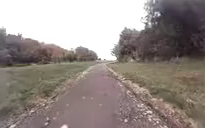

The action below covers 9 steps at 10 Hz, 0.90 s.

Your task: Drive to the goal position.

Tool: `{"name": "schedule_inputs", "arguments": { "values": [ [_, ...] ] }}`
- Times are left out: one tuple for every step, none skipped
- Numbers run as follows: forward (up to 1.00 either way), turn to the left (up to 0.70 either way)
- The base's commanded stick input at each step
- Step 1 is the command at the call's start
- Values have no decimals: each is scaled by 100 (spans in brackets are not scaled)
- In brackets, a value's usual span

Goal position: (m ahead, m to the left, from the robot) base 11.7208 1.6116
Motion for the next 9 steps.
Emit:
{"name": "schedule_inputs", "arguments": {
  "values": [
    [70,0],
    [70,0],
    [70,0],
    [70,0],
    [70,0],
    [70,0],
    [70,0],
    [70,0],
    [70,0]
  ]
}}
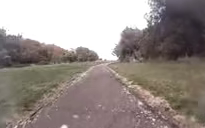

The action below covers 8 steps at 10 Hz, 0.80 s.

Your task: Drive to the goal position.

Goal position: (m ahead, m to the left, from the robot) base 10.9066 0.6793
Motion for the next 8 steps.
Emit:
{"name": "schedule_inputs", "arguments": {
  "values": [
    [70,0],
    [70,0],
    [70,0],
    [70,0],
    [70,0],
    [70,0],
    [70,0],
    [70,0]
  ]
}}
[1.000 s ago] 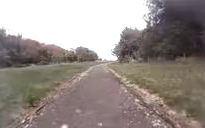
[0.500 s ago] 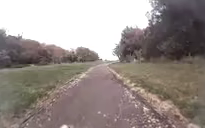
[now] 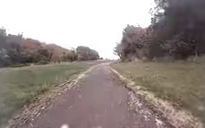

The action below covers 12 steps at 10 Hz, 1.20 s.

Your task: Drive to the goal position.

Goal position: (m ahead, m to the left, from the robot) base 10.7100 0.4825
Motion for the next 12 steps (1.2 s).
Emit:
{"name": "schedule_inputs", "arguments": {
  "values": [
    [70,0],
    [70,0],
    [70,0],
    [70,0],
    [70,0],
    [70,0],
    [70,0],
    [70,0],
    [70,0],
    [70,0],
    [70,0],
    [70,0]
  ]
}}
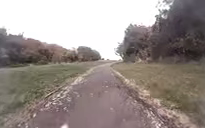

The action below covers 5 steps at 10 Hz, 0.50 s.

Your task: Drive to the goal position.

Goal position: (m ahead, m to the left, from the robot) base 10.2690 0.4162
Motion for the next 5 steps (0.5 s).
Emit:
{"name": "schedule_inputs", "arguments": {
  "values": [
    [70,0],
    [70,0],
    [70,0],
    [70,0],
    [70,0]
  ]
}}
